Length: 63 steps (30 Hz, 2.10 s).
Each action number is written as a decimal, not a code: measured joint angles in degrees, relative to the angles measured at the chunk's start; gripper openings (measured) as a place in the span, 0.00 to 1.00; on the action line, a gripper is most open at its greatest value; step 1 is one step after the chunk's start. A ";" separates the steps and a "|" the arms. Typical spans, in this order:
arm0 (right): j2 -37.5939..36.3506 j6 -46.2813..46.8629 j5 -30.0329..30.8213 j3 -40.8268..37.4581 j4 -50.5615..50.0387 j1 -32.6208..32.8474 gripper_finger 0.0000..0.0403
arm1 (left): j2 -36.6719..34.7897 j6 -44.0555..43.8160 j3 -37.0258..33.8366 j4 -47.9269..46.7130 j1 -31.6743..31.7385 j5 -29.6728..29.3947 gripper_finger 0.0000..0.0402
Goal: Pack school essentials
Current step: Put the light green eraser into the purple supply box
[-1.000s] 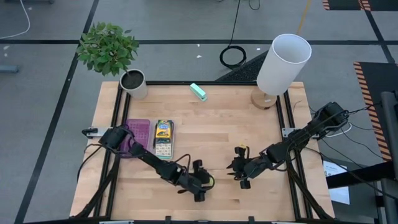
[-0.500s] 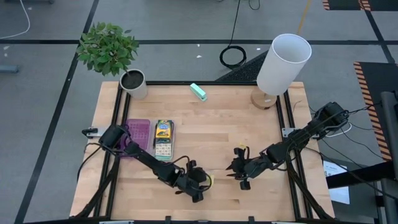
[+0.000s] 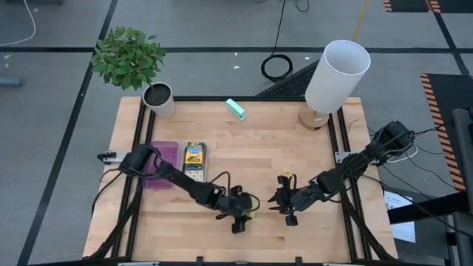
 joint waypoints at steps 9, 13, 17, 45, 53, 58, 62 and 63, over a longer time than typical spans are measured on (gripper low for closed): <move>0.00 -0.52 -0.03 -0.11 -0.93 0.00 0.28 | 0.99 11.81 -0.09 9.10 2.12 1.22 0.56; 0.00 -2.42 -0.24 -0.57 -0.22 0.35 0.28 | 0.93 12.72 -0.09 10.77 1.41 0.43 0.56; 1.16 -7.69 -1.66 -3.30 6.32 1.25 0.28 | -2.23 8.41 -0.15 3.52 -0.31 -4.52 0.56; 28.41 -32.78 -33.71 2.60 29.63 -14.01 0.61 | -13.02 -12.30 -0.13 -20.64 -13.79 -30.01 0.56; 29.89 -32.57 -34.65 2.64 29.91 -13.88 0.43 | -13.02 -12.69 -0.13 -20.42 -13.90 -30.08 0.56; 29.83 -32.83 -34.73 2.60 29.57 -13.84 0.36 | -13.02 -12.55 -0.13 -20.40 -13.88 -30.83 0.56; 29.86 -30.91 -34.50 2.54 30.09 -13.82 0.35 | -13.02 -12.55 -0.13 -20.37 -13.88 -31.26 0.56; 29.88 -29.94 -34.14 2.54 30.33 -13.91 0.35 | -13.02 -12.55 -0.13 -20.35 -13.88 -31.28 0.56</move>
